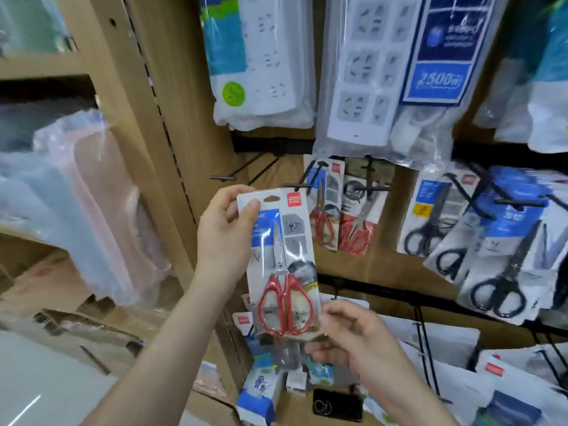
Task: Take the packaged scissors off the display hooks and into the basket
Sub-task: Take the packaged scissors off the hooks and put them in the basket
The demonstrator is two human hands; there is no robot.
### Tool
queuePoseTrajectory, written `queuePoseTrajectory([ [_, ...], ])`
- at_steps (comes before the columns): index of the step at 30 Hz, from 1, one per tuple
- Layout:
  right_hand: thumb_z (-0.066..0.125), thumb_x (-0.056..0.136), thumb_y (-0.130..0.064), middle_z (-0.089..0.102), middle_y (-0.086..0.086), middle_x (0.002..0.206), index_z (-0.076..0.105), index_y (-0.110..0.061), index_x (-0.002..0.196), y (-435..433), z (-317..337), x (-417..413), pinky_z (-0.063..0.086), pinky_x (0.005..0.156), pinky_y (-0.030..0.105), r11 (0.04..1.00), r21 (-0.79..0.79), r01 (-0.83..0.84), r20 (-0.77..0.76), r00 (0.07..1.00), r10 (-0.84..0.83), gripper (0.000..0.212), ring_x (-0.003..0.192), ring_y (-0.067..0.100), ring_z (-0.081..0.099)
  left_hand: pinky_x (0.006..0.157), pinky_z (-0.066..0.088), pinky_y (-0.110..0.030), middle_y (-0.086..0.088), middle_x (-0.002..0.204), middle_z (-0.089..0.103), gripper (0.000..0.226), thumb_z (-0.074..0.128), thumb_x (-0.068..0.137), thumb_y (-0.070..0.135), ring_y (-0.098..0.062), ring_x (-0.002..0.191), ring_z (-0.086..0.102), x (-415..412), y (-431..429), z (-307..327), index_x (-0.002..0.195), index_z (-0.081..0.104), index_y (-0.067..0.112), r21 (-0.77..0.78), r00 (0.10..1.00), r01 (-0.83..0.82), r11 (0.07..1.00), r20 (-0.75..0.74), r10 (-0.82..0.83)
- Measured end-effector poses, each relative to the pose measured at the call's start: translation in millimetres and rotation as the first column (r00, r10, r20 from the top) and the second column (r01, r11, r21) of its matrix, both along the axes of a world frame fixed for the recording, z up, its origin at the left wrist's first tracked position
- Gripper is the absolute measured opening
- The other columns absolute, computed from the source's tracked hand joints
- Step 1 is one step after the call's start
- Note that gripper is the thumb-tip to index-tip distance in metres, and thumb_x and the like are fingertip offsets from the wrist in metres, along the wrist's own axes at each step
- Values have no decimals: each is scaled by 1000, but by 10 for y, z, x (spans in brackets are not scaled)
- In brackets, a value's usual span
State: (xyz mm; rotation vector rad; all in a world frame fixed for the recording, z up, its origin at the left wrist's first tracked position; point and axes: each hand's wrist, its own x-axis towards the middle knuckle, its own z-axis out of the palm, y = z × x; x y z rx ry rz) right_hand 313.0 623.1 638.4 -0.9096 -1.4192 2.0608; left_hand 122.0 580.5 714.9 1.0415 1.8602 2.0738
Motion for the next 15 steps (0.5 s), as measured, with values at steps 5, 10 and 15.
queuePoseTrajectory([
  [5,60,95,-13,70,19,80,65,0,83,33,-47,-483,60,59,27,1000,13,-4,34,999,3,18,70,28,73,71,61,-47,-1,98,75,9,57,100,20,-17,85,75,-433,48,-55,94,58,27,-32,998,-37,999,39,38],
  [10,58,97,-15,72,26,83,64,8,91,64,-77,-741,61,59,27,1000,-5,-16,9,1000,16,24,66,25,73,70,61,-39,2,94,76,8,56,100,21,-16,87,75,-634,177,-26,93,59,22,-47,1000,-6,999,21,7],
  [15,56,98,-12,68,34,83,60,11,93,103,-116,-838,58,50,27,997,21,-78,-10,997,78,23,58,28,70,72,61,-40,5,90,76,13,57,100,20,-14,86,74,-708,158,0,93,58,30,-72,998,11,997,-61,-16],
])
